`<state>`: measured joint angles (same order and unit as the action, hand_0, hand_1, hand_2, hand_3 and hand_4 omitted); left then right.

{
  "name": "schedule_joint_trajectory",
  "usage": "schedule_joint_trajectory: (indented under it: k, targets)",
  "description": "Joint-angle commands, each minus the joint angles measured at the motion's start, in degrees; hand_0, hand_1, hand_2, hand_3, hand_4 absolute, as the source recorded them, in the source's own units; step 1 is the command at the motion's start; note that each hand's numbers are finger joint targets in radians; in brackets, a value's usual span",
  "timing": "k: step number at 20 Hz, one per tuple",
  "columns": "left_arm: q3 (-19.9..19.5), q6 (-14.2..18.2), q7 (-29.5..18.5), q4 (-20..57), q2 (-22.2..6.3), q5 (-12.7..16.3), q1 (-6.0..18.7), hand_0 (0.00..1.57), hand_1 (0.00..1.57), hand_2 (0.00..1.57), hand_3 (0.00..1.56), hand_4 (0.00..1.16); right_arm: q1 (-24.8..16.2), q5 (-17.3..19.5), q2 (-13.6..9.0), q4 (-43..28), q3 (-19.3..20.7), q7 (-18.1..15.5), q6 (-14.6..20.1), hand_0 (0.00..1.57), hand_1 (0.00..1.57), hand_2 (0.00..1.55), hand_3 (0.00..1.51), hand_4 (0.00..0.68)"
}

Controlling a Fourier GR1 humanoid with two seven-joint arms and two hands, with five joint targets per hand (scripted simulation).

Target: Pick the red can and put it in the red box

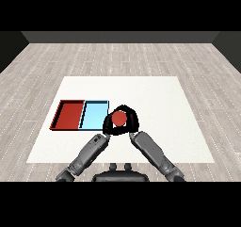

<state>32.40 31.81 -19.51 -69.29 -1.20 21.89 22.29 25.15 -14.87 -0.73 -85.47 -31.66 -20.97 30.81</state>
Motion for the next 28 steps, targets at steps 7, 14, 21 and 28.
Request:
schedule_joint_trajectory:
  k: [7, 14, 21, 28]
  targets:
    - [-1.71, 1.24, -7.45, -2.6, 1.16, -0.19, -1.33, 1.57, 1.57, 1.57, 1.5, 1.15, 0.24, -1.78, 0.72, 0.5, -0.3, 1.05, 0.61, 1.25, 1.25, 1.25, 1.16, 0.0]
    - [-0.51, 3.02, -8.87, 0.25, 1.17, 1.52, 0.44, 1.57, 1.57, 1.57, 1.51, 1.15, 0.66, 5.22, 0.73, 0.76, 1.17, 9.46, -0.68, 0.0, 0.0, 0.0, 0.0, 0.0]
    - [0.92, 7.06, -4.85, -5.16, 1.16, -1.36, -0.37, 1.57, 1.57, 1.57, 1.5, 1.13, 1.06, 6.34, 0.71, -3.47, 1.46, 13.48, 0.8, 0.0, 0.0, 0.0, 0.0, 0.0]
    - [-3.09, 3.39, -4.96, -4.33, 0.57, -3.74, -1.74, 1.57, 1.57, 1.57, 1.48, 1.13, -0.64, 1.3, 0.72, 2.79, 1.77, 5.04, -1.42, 0.0, 0.0, 0.0, 0.0, 0.0]
